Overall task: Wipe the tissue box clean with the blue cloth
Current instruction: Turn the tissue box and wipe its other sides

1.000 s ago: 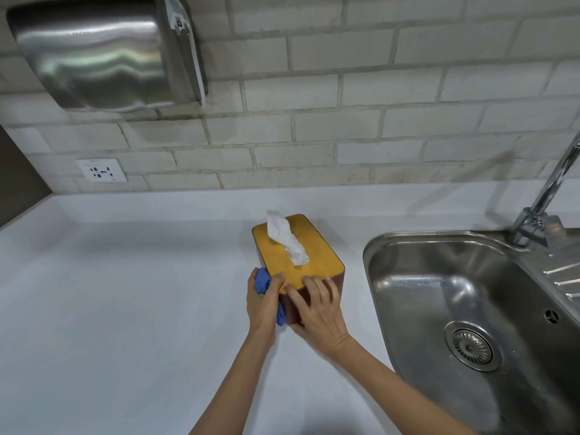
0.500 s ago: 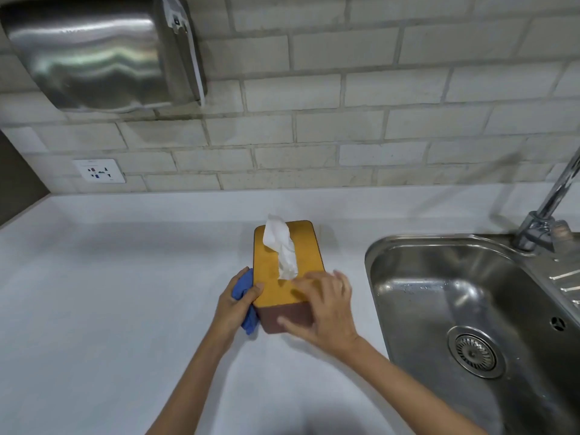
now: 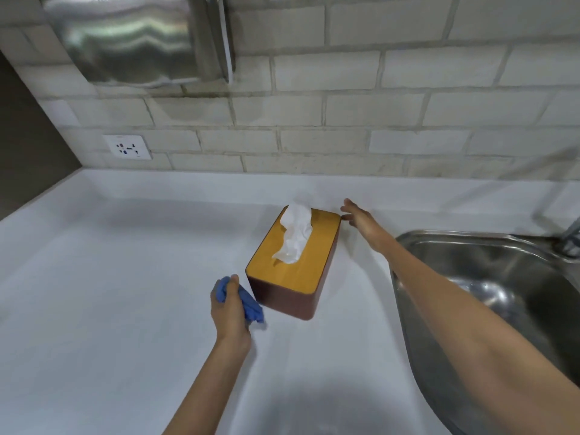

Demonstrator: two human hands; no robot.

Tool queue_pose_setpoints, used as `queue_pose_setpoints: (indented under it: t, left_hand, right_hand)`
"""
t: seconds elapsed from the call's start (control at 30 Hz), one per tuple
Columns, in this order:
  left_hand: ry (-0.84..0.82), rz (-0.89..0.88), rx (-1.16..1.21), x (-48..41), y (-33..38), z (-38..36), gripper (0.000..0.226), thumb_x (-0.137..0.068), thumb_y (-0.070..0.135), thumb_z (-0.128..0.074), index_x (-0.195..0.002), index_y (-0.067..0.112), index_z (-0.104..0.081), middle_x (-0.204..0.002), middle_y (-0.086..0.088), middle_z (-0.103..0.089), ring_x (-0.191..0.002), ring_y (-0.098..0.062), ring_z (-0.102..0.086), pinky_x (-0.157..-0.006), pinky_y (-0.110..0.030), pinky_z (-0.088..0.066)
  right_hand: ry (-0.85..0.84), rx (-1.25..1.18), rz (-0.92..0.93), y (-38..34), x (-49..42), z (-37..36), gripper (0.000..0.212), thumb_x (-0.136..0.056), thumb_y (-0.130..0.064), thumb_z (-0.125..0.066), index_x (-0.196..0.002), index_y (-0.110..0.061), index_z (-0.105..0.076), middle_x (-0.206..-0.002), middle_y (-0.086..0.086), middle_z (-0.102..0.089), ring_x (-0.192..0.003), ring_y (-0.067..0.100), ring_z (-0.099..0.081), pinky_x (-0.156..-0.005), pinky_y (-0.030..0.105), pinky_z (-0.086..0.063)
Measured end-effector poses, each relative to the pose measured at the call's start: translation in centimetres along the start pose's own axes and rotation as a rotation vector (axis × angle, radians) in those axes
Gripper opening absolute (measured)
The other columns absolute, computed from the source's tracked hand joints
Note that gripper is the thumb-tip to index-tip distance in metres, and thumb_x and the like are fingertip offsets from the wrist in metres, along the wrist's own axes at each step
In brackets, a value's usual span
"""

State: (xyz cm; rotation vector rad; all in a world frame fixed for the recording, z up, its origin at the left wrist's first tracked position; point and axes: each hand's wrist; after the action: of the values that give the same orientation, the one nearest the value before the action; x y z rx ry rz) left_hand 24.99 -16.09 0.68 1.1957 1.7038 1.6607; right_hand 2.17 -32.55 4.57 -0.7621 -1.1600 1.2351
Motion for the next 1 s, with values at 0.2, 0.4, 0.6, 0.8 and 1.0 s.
queue_pose_setpoints:
  t: [0.2,0.4,0.6,0.8,1.0]
  left_hand:
    - [-0.044,0.086,0.048,3.7,-2.0,-3.0,0.055,-0.102,0.023,-0.031,-0.103,-0.03,-0.043,-0.031,-0.017,-0.05,-0.023,-0.017,-0.043,-0.041,-0.025,-0.047]
    - [0.049,0.043,-0.052,2.5,-2.6,-4.1,0.024,-0.098,0.03,-0.042,-0.102,0.006,-0.041,-0.092,-0.036,-0.051,-0.084,-0.046,-0.05,-0.086,-0.059,-0.044]
    - [0.058,0.001,-0.138,-0.5,-0.8,-3.1,0.033,-0.098,0.037,-0.041,-0.072,0.017,-0.039,-0.063,-0.015,-0.047,-0.07,-0.031,-0.048,-0.07,-0.045,-0.04]
    - [0.037,0.067,-0.227,-3.0,0.9,-2.9,0.029,-0.094,0.046,-0.044,-0.093,0.018,-0.053,-0.084,-0.015,-0.057,-0.086,-0.028,-0.053,-0.092,-0.052,-0.048]
    - [-0.085,0.155,-0.365,-4.3,2.9,-3.7,0.041,-0.09,0.05,-0.046,-0.078,0.011,-0.053,-0.06,-0.017,-0.051,-0.064,-0.03,-0.054,-0.076,-0.044,-0.052]
  right_hand:
    - [-0.11,-0.106,-0.009,-0.1,-0.2,-1.4,0.055,-0.099,-0.044,-0.031,-0.131,-0.004,-0.052,-0.139,0.012,-0.051,-0.128,0.023,-0.046,-0.113,0.031,-0.029]
    - [-0.082,-0.183,-0.003,1.3,1.6,-0.6,0.049,-0.1,-0.038,-0.033,-0.136,-0.006,-0.044,-0.137,0.003,-0.048,-0.131,0.023,-0.043,-0.102,0.025,-0.033]
    - [-0.085,-0.15,-0.019,3.4,4.7,0.1,0.05,-0.097,-0.046,-0.033,-0.138,-0.019,-0.042,-0.137,0.001,-0.045,-0.129,0.022,-0.044,-0.097,0.027,-0.029]
    - [-0.037,-0.086,0.079,5.2,7.8,0.4,0.043,-0.098,-0.048,-0.028,-0.127,-0.026,-0.052,-0.118,-0.006,-0.057,-0.106,0.013,-0.056,-0.089,0.019,-0.038]
    - [0.079,-0.079,0.122,4.7,11.0,1.1,0.03,-0.099,-0.043,-0.033,-0.096,-0.041,-0.063,-0.09,-0.019,-0.064,-0.079,-0.004,-0.062,-0.057,0.0,-0.044]
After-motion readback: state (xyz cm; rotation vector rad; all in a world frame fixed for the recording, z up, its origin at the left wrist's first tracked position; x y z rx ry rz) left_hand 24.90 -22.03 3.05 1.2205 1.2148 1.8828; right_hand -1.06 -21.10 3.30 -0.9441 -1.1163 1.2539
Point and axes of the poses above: each hand's wrist, its own x-axis away from the middle knuckle, its own z-axis out of the back of the hand, y = z × x
